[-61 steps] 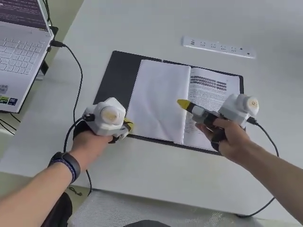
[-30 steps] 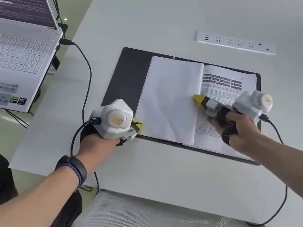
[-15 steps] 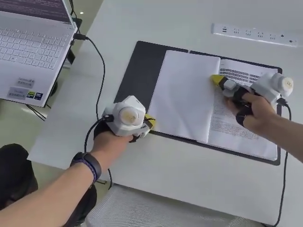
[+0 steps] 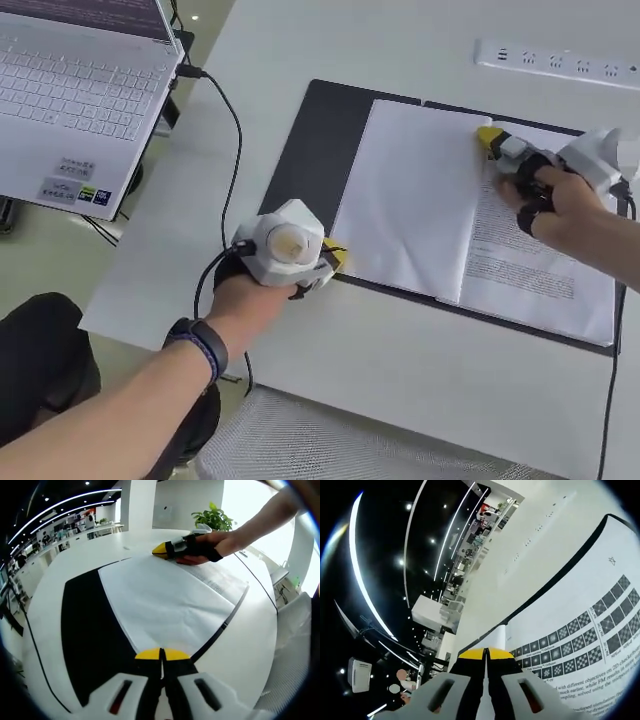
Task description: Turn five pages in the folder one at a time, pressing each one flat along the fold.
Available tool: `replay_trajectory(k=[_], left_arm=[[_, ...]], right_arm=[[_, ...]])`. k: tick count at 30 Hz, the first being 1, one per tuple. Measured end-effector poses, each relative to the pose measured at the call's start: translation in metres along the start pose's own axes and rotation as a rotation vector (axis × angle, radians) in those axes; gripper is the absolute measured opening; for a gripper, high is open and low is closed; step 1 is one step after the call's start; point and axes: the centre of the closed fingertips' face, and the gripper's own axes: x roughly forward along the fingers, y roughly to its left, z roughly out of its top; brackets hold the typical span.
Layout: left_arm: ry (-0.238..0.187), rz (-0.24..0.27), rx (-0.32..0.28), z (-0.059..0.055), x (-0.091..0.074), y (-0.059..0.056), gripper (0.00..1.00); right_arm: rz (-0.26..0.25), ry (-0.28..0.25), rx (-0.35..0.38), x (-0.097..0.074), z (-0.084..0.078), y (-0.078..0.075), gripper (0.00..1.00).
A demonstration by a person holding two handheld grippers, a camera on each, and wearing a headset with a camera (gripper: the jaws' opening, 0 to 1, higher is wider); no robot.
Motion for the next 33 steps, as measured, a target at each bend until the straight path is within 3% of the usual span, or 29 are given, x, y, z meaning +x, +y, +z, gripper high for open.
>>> replay_trajectory(k=[9,14,19,23,26,33], left_arm=[[-0.010,0.002,-0.008,0.000,-0.001,0.000,0.00],[-0.009,0.000,-0.007,0.000,-0.001,0.000,0.00],[-0.003,-0.004,-0.003,0.000,-0.001,0.000,0.00],[-0.002,-0.001,-0.005,0.000,-0.001,0.000,0.00],[-0.003,-0.002,-0.022,0.000,-0.001,0.000,0.00],[0.012,-0.015,0.003,-0.001,0.001,0.000,0.00]], right_arm=[[-0.036,-0.018,-0.044,0.014,0.010,0.001,0.00],[-0.024,-0.004,-0.076,0.011,0.007,0.002,0.00],[-0.001,0.050,-0.122,0.003,-0.005,0.004,0.00],[0.047,0.096,-0.129,-0.011,-0.020,0.009,0.00],[0.053,0.107,-0.131,-0.018,-0.025,0.010,0.00],[0.068,0.138,-0.148,-0.033,-0.041,0.013,0.00]])
